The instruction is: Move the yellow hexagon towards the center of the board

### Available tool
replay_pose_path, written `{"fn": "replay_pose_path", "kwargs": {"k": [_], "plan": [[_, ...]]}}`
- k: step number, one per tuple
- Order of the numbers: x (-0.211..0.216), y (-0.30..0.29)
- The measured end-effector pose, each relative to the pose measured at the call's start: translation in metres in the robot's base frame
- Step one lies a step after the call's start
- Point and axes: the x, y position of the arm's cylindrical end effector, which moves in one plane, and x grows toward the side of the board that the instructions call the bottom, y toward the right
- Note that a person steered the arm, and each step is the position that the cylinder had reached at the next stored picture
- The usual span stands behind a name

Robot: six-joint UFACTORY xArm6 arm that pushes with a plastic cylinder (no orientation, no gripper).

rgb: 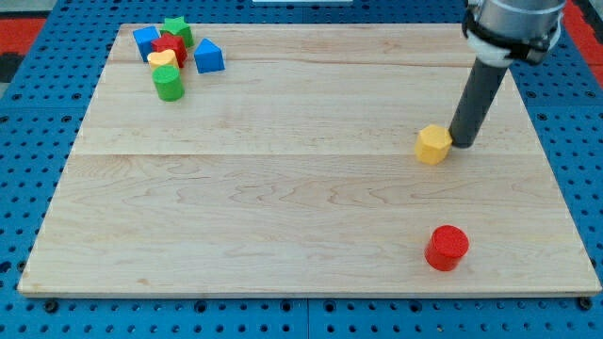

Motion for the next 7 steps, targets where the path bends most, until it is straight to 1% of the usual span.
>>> {"fn": "replay_pose_path", "kwargs": {"k": [1,2,3,4,5,6,7], "plan": [[0.0,-0.074],[0.035,-0.083],[0.053,-0.095],[0.029,-0.168],[0.011,-0.19],[0.015,-0.157],[0.015,-0.156]]}}
